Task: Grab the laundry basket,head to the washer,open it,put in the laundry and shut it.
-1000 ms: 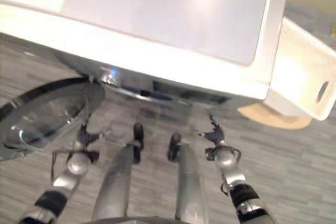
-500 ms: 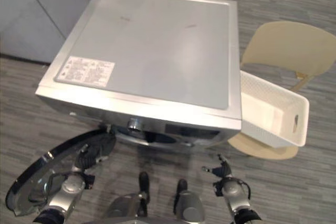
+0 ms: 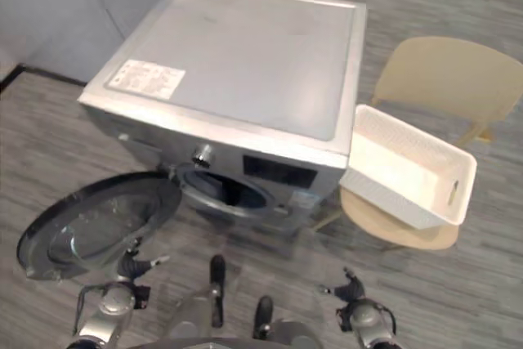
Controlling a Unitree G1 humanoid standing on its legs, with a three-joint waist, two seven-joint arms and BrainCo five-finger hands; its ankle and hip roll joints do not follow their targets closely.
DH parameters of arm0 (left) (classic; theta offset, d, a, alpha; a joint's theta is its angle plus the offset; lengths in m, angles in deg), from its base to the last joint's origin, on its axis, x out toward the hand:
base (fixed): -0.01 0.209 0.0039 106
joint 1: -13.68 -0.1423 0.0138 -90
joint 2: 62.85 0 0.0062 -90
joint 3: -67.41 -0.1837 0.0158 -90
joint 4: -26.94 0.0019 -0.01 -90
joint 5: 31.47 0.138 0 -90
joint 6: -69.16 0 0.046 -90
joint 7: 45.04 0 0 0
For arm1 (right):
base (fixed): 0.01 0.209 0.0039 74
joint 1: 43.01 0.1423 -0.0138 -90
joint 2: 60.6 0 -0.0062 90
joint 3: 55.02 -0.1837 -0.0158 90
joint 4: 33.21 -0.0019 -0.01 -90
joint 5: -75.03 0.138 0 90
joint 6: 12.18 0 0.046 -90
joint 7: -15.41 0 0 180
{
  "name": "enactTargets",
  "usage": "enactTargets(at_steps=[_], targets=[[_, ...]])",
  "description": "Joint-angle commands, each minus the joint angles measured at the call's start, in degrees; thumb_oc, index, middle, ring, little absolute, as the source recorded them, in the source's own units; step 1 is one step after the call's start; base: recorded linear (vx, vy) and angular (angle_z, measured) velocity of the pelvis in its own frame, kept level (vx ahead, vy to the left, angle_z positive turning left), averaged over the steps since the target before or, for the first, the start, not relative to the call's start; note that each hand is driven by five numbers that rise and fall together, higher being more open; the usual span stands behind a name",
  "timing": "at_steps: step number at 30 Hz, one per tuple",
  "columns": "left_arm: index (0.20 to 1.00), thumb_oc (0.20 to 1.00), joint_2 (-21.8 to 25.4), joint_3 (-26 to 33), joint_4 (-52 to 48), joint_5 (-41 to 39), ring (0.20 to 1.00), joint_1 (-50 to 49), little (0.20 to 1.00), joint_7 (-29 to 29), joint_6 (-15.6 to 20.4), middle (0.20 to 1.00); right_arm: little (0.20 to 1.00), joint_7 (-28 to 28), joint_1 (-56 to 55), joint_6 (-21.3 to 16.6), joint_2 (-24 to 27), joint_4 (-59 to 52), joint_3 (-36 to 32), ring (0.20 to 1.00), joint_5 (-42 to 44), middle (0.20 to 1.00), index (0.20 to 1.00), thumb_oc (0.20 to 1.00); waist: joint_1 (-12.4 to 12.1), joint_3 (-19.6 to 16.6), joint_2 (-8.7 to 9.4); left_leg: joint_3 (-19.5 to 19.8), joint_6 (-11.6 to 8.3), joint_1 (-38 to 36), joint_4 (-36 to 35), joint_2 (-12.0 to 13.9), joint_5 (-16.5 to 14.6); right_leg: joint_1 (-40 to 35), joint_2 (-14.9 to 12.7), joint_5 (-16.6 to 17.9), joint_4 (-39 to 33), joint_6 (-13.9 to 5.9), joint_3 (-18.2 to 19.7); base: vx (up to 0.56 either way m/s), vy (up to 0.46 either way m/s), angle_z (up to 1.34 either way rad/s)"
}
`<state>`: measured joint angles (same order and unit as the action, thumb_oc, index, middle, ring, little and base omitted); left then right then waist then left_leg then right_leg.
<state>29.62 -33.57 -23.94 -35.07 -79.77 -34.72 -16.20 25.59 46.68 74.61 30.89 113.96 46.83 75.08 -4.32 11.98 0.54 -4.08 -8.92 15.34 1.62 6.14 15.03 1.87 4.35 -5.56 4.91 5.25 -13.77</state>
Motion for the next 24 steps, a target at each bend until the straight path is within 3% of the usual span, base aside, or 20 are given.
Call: enactTargets(at_steps=[1,4,6,12,22,24], targets=[[1.0,1.0,1.3,-1.3,-4.4,2.7,1.0,1.7,1.0,-0.5,1.4,1.0,1.0,1.4,0.3,-1.3,0.7,-3.8,-2.4,1.0,-0.5,1.0,1.0,1.0,2.7,0.4,2.94,-2.2,5.85,0.5,8.9,-3.2,-13.4,1.0,-7.3,-1.1,-1.3,-8.23,1.3,-0.19,0.113,0.56],[1.0,1.0,1.4,-1.8,-5.3,3.0,1.0,2.3,1.0,-0.3,1.3,1.0,1.0,1.3,0.8,-1.2,0.9,-3.0,-2.3,1.0,-0.6,1.0,1.0,1.0,3.5,-0.5,3.17,-1.7,5.59,-2.9,9.2,-1.8,-16.1,0.9,-8.5,-0.1,-2.8,-8.89,0.4,-0.07,0.17,0.52],[1.0,1.0,1.9,-2.3,-7.1,3.8,1.0,2.8,1.0,0.3,1.4,1.0,1.0,1.1,0.8,-1.1,0.9,-3.0,-2.5,1.0,-0.4,1.0,1.0,1.0,4.0,-1.7,2.28,-0.4,5.56,-6.1,5.2,-1.8,-16.1,1.1,-8.8,0.7,-3.4,-9.62,-0.1,0.05,0.199,0.35],[1.0,1.0,5.6,-3.0,-11.6,8.2,1.0,6.3,1.0,1.6,1.8,1.0,1.0,1.0,0.8,-0.9,0.8,-2.7,-3.3,1.0,-1.1,1.0,1.0,1.0,5.1,-3.5,1.62,0.2,6.6,-8.7,0.0,-4.2,-16.7,0.9,-10.9,0.7,-1.7,-11.04,-0.4,0.07,0.208,0.43],[1.0,1.0,19.2,0.2,-13.1,16.0,1.0,18.7,1.0,6.4,1.3,1.0,1.0,-0.7,0.5,-0.9,1.6,-5.0,-2.2,1.0,-2.8,1.0,1.0,1.0,5.6,-4.3,2.36,-1.7,8.75,-10.2,-0.3,-6.5,-18.8,2.4,-13.6,2.1,1.4,-13.65,2.1,0.06,0.145,-0.08],[1.0,1.0,25.5,0.6,-9.5,19.4,1.0,23.6,1.0,7.5,-0.1,1.0,1.0,-1.5,0.1,-1.0,2.4,-5.5,-1.9,1.0,-3.1,1.0,1.0,1.0,6.0,-4.3,2.51,-2.2,9.09,-9.9,-0.3,-6.7,-19.0,3.0,-13.8,2.8,1.5,-14.17,2.7,0.07,0.106,-0.21]])
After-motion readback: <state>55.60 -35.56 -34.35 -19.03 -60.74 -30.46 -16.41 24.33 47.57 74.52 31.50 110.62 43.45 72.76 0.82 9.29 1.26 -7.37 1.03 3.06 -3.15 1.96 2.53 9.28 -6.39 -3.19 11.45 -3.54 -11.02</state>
